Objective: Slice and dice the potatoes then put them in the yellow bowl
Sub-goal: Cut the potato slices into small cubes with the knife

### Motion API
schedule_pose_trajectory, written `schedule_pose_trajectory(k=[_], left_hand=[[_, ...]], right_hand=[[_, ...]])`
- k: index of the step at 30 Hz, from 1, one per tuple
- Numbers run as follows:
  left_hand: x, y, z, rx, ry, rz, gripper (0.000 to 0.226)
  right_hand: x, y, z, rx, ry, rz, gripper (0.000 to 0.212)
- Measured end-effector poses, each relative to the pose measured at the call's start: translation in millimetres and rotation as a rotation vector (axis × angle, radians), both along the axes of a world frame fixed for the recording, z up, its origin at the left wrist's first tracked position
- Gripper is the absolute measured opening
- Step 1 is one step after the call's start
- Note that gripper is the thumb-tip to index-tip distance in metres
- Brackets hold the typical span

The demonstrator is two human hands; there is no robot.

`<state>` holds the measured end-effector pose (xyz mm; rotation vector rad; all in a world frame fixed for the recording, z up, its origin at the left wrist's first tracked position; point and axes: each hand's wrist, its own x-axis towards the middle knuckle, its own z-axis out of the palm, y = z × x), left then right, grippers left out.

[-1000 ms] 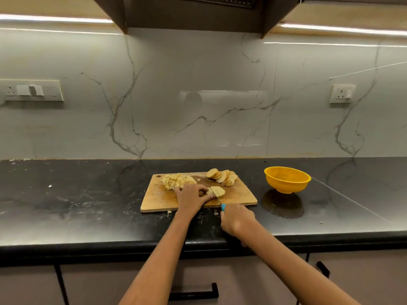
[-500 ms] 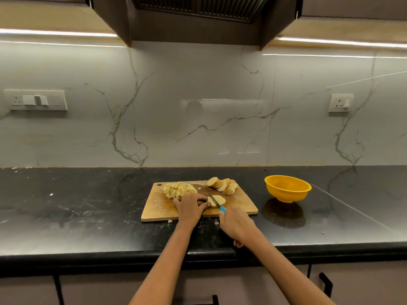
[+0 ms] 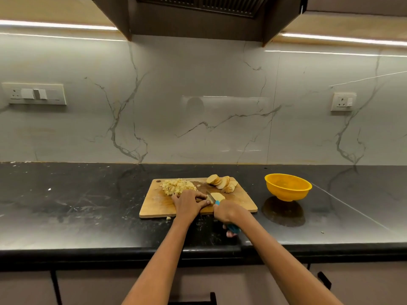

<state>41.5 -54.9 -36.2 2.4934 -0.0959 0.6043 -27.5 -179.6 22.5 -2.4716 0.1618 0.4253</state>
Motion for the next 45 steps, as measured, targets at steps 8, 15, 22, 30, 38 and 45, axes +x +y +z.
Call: schedule_pose_trajectory(k=[8, 15, 22, 30, 38, 45], left_hand=[[-3, 0, 2, 0.068, -0.009, 0.04, 0.024], [-5, -4, 1, 0.073, -0.03, 0.03, 0.022], [-3, -10, 15, 0.378, -0.035, 0.044, 0.035], [21, -29, 50, 0.452, 0.385, -0.414, 0.067], [26, -21, 60, 0.459, 0.539, -0.377, 0.062], [4, -28, 41, 0.338, 0.395, -0.266, 0.047]], right_hand=[[-9, -3, -24, -0.425, -0.259, 0.145, 0.034], [-29, -11, -33, -0.396, -0.503, 0.006, 0.036], [-3, -34, -31, -0.198, -0.512, -0.097, 0.039], [10, -46, -29, -0.082, -0.399, -0.076, 0.038], [12, -49, -28, -0.054, -0.352, -0.048, 0.034], [9, -59, -22, -0.182, -0.342, -0.045, 0.037]])
